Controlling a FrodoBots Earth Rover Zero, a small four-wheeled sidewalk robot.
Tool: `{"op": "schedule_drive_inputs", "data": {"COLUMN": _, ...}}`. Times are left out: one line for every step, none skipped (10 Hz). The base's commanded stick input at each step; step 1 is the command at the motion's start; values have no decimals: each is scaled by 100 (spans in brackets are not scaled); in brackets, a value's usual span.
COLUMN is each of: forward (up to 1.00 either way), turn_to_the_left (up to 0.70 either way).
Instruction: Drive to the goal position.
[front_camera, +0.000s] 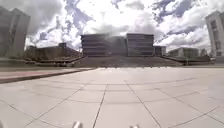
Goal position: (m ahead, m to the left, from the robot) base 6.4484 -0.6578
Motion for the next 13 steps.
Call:
{"op": "schedule_drive_inputs", "data": {"forward": 70, "turn_to_the_left": 0}}
{"op": "schedule_drive_inputs", "data": {"forward": 70, "turn_to_the_left": 0}}
{"op": "schedule_drive_inputs", "data": {"forward": 70, "turn_to_the_left": 0}}
{"op": "schedule_drive_inputs", "data": {"forward": 70, "turn_to_the_left": 0}}
{"op": "schedule_drive_inputs", "data": {"forward": 70, "turn_to_the_left": 0}}
{"op": "schedule_drive_inputs", "data": {"forward": 70, "turn_to_the_left": 0}}
{"op": "schedule_drive_inputs", "data": {"forward": 70, "turn_to_the_left": 0}}
{"op": "schedule_drive_inputs", "data": {"forward": 70, "turn_to_the_left": 0}}
{"op": "schedule_drive_inputs", "data": {"forward": 70, "turn_to_the_left": 0}}
{"op": "schedule_drive_inputs", "data": {"forward": 70, "turn_to_the_left": 0}}
{"op": "schedule_drive_inputs", "data": {"forward": 70, "turn_to_the_left": 0}}
{"op": "schedule_drive_inputs", "data": {"forward": 70, "turn_to_the_left": 0}}
{"op": "schedule_drive_inputs", "data": {"forward": 70, "turn_to_the_left": 0}}
